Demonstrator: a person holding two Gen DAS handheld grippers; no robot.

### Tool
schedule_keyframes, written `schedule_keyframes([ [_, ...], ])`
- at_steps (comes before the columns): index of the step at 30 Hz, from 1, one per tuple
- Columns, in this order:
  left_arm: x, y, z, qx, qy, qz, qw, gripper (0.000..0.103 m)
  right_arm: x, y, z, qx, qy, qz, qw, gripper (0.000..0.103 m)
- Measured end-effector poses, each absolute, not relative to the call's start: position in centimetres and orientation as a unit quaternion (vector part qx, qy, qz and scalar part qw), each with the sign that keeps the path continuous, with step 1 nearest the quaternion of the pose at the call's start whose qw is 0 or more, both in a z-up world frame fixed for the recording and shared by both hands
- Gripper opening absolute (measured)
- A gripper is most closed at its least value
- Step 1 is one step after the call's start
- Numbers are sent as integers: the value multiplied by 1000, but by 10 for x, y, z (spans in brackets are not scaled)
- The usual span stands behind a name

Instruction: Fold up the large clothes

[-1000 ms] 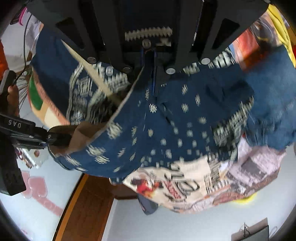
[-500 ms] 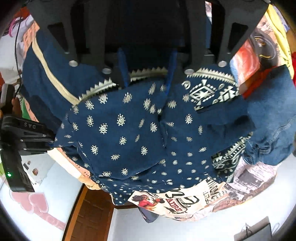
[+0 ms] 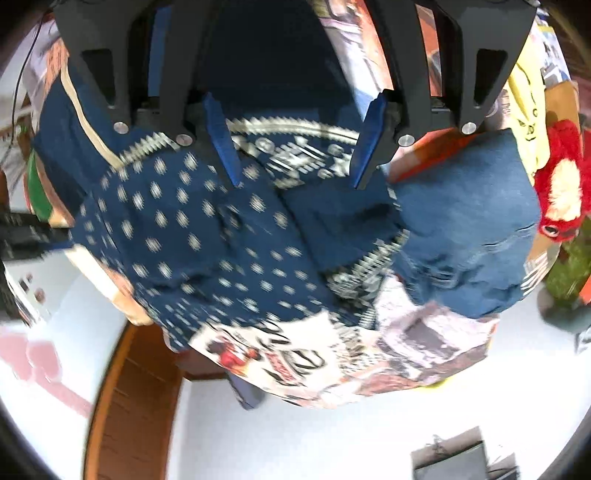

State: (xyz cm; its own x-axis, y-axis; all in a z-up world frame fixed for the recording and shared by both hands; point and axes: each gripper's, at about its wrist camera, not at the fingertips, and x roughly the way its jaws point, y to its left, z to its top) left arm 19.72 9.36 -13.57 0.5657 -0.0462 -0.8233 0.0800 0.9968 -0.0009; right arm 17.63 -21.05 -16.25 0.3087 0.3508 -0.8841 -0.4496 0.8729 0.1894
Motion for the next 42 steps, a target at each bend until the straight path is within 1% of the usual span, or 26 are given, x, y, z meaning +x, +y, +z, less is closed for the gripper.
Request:
schedule_keyframes([
  [1,201,100,-133,14,462,-29,886,61,176,-214,-163,-49,537,240,807,40],
  [2,203,106,-131,10,460,-22,888,61,176,-219,-162,-51,536,233,810,44],
  [9,237,149,-127,-22,453,19,891,61,189,-250,-151,-30,512,195,836,44],
  [16,294,171,-149,-35,479,21,877,61,241,-250,-149,-3,494,177,851,44],
  [24,362,176,-188,-38,499,14,866,61,319,-234,-187,5,520,149,841,44],
  [27,384,179,-207,-61,513,3,856,61,347,-233,-204,11,531,143,835,44],
  [33,405,179,-235,-84,521,-12,849,60,388,-230,-236,52,553,146,818,44],
  [36,407,186,-244,-118,519,-14,846,41,398,-228,-245,69,540,145,826,44],
  [37,406,190,-245,-136,515,-17,846,28,400,-228,-246,76,539,141,827,44],
  [38,403,193,-243,-155,508,-22,847,18,400,-228,-245,88,536,138,828,36],
  [39,401,194,-240,-167,499,-26,850,11,400,-228,-245,99,533,141,828,30],
  [41,395,193,-230,-166,487,-23,857,7,400,-225,-242,104,530,145,829,13],
  [42,392,191,-223,-161,481,-21,862,6,399,-223,-239,101,526,152,831,10],
])
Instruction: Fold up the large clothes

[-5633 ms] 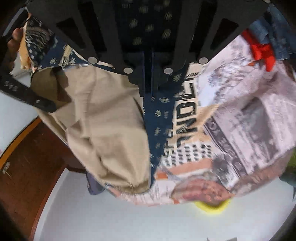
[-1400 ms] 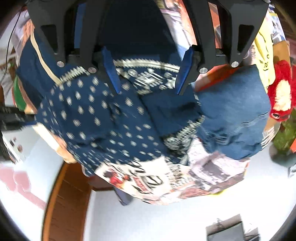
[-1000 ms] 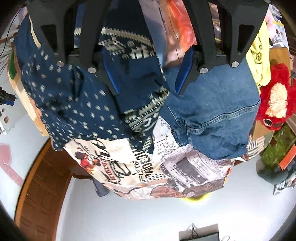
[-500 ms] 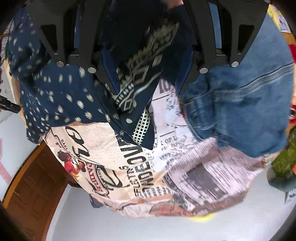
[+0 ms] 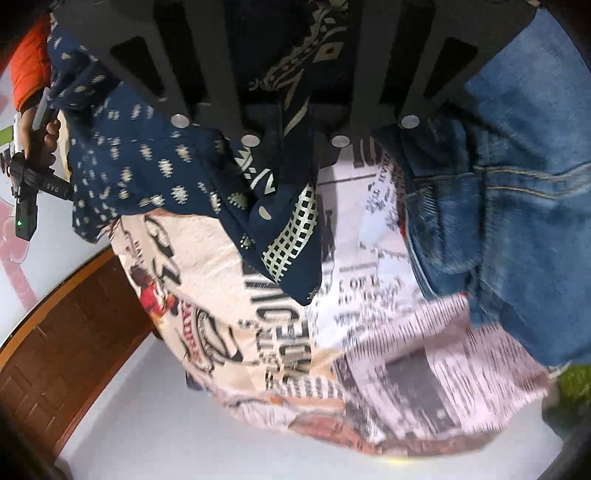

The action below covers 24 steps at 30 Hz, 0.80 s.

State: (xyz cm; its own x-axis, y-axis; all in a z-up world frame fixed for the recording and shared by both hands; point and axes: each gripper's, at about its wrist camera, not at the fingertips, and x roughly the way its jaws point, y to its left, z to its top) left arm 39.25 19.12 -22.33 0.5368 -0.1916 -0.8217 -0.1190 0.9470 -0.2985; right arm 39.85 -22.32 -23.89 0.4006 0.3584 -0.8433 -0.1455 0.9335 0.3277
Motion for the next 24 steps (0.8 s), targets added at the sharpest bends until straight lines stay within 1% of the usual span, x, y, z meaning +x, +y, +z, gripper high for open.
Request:
schedule_keyframes([
  [2,384,186,-202,-149,462,-20,874,5,393,-220,-227,87,510,155,842,8],
  [8,377,179,-137,-116,416,-6,902,5,373,-220,-175,74,458,170,869,6],
  [12,395,184,-118,-91,401,26,911,5,372,-214,-150,70,425,173,886,6],
  [17,429,202,-137,-72,414,79,904,5,404,-202,-154,75,416,155,893,6],
  [24,459,223,-189,-52,453,125,881,6,448,-188,-201,45,446,106,888,5],
])
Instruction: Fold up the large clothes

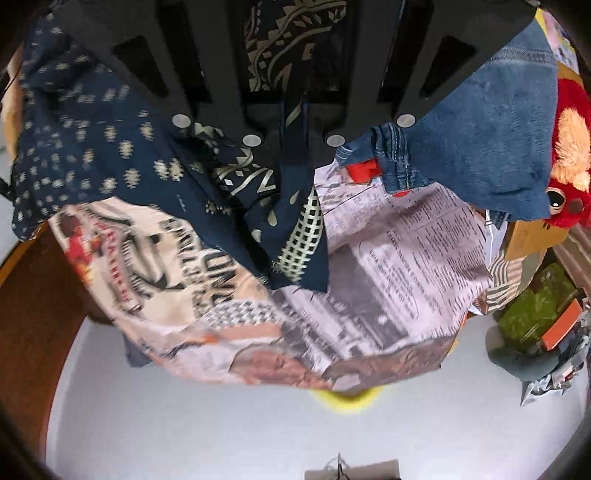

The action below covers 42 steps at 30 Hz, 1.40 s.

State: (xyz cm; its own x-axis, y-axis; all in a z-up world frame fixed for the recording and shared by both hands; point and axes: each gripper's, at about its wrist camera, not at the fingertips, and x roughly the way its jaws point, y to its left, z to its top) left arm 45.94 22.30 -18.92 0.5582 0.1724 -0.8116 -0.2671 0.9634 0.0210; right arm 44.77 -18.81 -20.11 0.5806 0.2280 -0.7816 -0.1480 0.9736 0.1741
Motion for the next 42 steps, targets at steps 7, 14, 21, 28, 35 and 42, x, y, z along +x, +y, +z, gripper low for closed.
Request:
schedule_keyframes([
  [7,462,229,-217,-47,475,125,870,10,456,-188,-234,21,482,103,870,5],
  [14,437,227,-200,-52,477,106,871,16,425,-184,-198,-34,464,114,878,6],
  [21,389,205,-149,-36,454,87,886,16,365,-176,-140,-84,424,150,889,9],
  [28,322,175,-97,1,416,69,907,35,293,-176,-87,-89,369,185,907,36],
  [35,255,157,-81,29,402,66,913,82,243,-178,-73,-113,354,197,907,63],
  [42,210,160,-110,-3,452,38,891,82,213,-189,-93,-114,394,198,890,68],
])
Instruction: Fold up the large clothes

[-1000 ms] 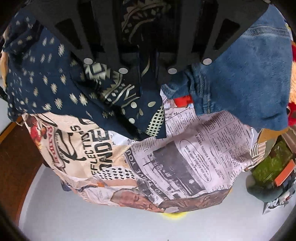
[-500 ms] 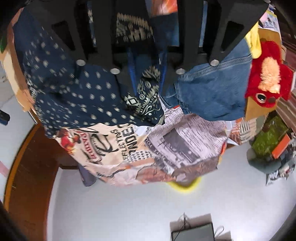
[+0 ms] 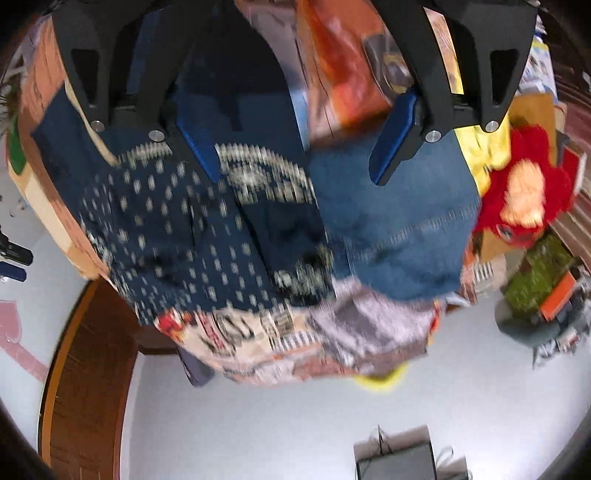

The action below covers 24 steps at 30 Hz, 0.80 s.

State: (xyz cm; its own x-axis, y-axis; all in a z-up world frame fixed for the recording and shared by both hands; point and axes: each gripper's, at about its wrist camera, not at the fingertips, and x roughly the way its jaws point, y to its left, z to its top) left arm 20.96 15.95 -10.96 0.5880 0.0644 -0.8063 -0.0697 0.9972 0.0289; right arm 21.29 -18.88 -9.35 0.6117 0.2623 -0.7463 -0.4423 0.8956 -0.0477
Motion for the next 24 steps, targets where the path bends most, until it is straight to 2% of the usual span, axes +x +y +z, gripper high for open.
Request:
schedule_keyframes([
  [10,169,161,-193,-105,542,-9,834,82,193,-216,-159,-76,490,182,849,68],
  [13,163,165,-213,-167,565,-29,807,82,188,-226,-177,-63,512,179,838,68],
  [18,157,160,-228,-204,574,-45,792,82,184,-245,-206,-33,550,160,819,68],
  [24,152,152,-243,-254,568,-87,778,82,185,-268,-239,84,589,169,786,68],
])
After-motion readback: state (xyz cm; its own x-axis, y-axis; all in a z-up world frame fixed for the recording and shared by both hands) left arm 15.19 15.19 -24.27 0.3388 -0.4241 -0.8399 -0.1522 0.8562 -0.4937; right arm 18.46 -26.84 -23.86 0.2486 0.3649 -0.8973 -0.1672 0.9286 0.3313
